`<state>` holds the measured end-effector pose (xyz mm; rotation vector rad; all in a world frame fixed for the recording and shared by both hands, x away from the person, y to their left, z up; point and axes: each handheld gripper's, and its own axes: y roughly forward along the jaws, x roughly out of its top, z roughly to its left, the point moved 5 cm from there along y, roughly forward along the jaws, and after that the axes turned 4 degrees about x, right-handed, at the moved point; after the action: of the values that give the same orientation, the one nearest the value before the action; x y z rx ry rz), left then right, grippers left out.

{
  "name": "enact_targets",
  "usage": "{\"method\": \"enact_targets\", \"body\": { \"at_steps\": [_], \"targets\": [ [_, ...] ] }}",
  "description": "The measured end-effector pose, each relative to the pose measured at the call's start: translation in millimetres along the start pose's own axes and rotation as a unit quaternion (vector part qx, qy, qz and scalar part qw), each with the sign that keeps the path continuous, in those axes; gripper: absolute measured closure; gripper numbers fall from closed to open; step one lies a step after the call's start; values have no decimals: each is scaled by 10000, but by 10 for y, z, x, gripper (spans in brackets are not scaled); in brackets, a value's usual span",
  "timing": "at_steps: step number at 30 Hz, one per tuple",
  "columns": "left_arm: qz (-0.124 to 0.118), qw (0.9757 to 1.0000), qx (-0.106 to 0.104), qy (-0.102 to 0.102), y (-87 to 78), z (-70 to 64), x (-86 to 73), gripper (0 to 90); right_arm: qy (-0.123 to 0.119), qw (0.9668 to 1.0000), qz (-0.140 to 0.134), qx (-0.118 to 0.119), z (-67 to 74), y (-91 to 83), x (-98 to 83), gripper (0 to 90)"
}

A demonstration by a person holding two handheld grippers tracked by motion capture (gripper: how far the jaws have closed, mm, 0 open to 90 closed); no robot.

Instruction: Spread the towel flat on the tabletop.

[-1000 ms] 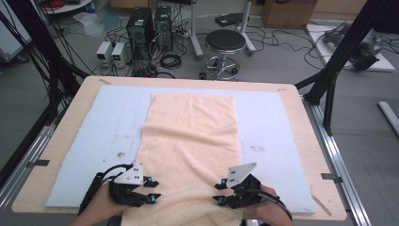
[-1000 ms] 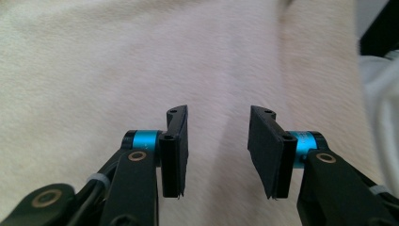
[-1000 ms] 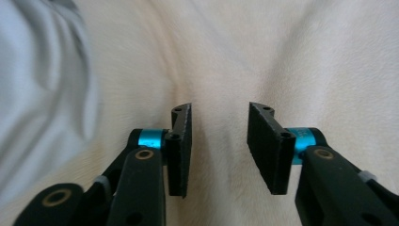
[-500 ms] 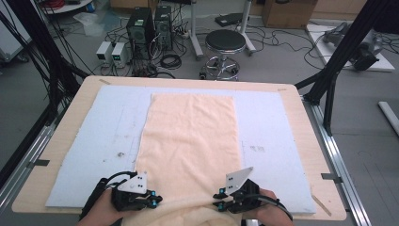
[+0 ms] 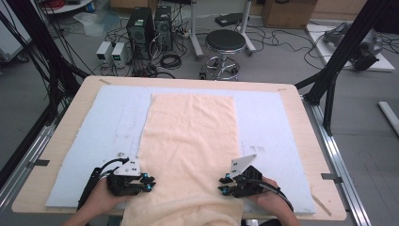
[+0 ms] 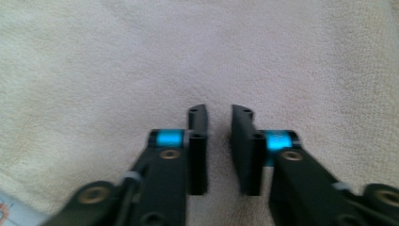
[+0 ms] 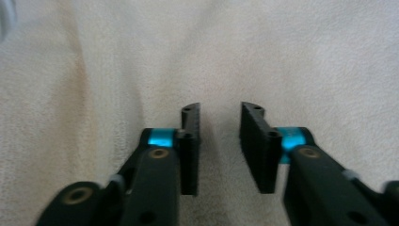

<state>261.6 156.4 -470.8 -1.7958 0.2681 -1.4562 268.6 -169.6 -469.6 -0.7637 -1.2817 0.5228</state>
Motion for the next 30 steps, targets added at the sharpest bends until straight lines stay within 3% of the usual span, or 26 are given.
{"method": "enact_targets", "body": {
  "at_steps": [1, 3, 6, 9, 14, 16, 18, 21, 25, 30],
  "targets": [
    [16, 10000, 5, 22, -13, -15, -8, 860, 26, 10000, 4, 73, 15, -7, -4, 810],
    [44, 10000, -75, 2, -36, -40, -24, 863, -116, 9998, 59, 126, 56, -19, -11, 833],
    [-53, 9999, -93, -6, -71, -36, 1, 852, -141, 9997, -48, 175, 109, -78, 25, 768],
    [-157, 9998, 88, -7, -43, 8, 70, 729, -377, 9981, -387, 299, 231, -111, 155, 722],
    [34, 9996, 255, 131, 93, 53, 110, 684, -514, 9974, -123, 488, 291, 82, 228, 713],
    [-8, 9997, 237, 107, 103, 46, 107, 680, -529, 9971, 54, 538, 301, 173, 199, 769],
    [-22, 9997, 202, 96, 86, 52, 95, 675, -655, 9958, 34, 638, 355, 191, 178, 819],
    [-33, 9997, 216, 72, 78, 72, 92, 662, -655, 9961, -18, 590, 352, 123, 206, 763],
    [-36, 9995, 298, 50, 90, 113, 108, 641, -669, 9940, -520, 696, 421, -58, 267, 735],
    [-30, 9995, 301, 22, 99, 135, 111, 641, -914, 9920, -268, 833, 597, 3, 190, 687]
  ]
}}
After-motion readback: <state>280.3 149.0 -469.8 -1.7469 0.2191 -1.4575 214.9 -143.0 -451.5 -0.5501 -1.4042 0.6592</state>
